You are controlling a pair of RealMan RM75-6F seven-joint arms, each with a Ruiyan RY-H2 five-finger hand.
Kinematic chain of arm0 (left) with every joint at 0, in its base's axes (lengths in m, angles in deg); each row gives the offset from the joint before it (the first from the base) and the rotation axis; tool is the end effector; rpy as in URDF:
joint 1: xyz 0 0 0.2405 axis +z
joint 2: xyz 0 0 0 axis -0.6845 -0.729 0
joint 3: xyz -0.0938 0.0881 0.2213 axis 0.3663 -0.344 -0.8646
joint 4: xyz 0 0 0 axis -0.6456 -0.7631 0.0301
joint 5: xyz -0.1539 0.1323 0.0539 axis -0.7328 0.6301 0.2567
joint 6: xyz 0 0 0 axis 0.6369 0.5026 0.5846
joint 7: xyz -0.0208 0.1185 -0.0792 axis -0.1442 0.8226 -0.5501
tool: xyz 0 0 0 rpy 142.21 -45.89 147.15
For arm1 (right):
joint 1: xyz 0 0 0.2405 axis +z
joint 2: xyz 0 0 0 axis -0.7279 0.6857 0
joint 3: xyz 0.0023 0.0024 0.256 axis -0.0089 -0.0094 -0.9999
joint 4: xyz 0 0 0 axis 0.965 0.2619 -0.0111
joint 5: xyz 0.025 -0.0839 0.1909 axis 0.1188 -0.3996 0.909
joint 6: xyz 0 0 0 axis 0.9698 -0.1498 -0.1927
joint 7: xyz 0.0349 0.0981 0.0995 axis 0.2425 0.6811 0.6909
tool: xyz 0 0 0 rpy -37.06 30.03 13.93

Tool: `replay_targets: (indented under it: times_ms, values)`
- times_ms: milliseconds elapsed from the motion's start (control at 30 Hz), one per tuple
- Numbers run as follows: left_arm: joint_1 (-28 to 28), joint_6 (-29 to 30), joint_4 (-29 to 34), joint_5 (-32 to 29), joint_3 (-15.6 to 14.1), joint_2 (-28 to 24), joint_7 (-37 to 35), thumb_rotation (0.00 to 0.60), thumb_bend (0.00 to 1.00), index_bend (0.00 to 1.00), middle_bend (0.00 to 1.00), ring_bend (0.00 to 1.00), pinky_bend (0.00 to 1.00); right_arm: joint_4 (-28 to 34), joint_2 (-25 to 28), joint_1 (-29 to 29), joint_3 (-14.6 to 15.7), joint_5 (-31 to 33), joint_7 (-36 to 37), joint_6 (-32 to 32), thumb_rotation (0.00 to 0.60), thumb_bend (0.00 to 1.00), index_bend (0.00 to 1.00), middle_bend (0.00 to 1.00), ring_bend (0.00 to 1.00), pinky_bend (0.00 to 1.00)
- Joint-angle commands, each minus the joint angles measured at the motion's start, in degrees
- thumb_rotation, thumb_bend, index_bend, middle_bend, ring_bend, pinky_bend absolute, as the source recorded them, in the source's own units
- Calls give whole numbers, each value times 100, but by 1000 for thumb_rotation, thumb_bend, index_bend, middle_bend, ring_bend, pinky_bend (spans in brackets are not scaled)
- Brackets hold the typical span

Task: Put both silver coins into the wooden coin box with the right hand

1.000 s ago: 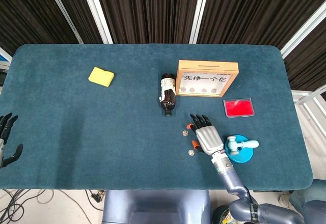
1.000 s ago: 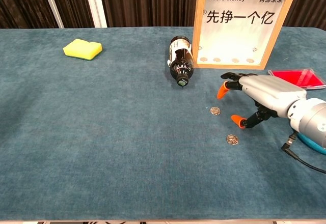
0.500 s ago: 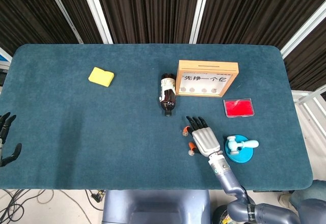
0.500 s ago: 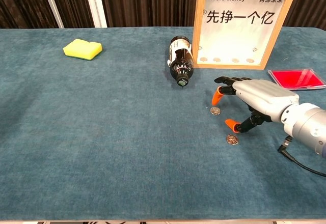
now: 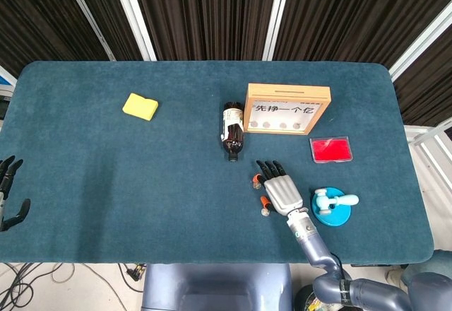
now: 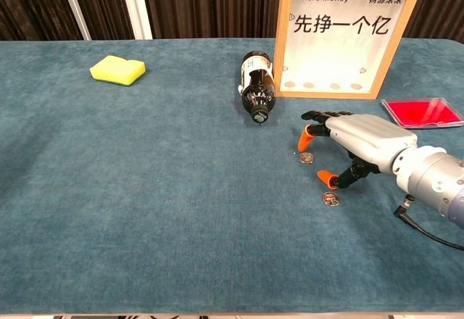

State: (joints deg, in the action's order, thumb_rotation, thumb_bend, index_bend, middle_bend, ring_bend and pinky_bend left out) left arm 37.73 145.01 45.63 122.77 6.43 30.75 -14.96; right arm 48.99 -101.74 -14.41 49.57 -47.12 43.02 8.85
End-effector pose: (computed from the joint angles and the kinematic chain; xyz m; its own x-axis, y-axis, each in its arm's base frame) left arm -0.3248 0.1858 0.1810 0.4494 0.0086 0.8933 0.8930 0.0241 -0.4495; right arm -0.1830 -0.3015 -0.0684 0.4216 -0.2611 0.8684 -0.8847 -0.3284 0.3308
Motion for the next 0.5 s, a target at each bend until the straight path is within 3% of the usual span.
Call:
replay_targets:
  times_ms: [33,500]
  values:
    - [1,2,3,0,1,0,-3,600,396,33,0,0,0,-28,-10,13,4,13,17,18,600,473,336,3,0,0]
    - [0,-3,-5,-6,5,-2,2,600,396,33,0,0,0,-126,-60,49,-1,46,76,-10,600,473,348,2,0,0]
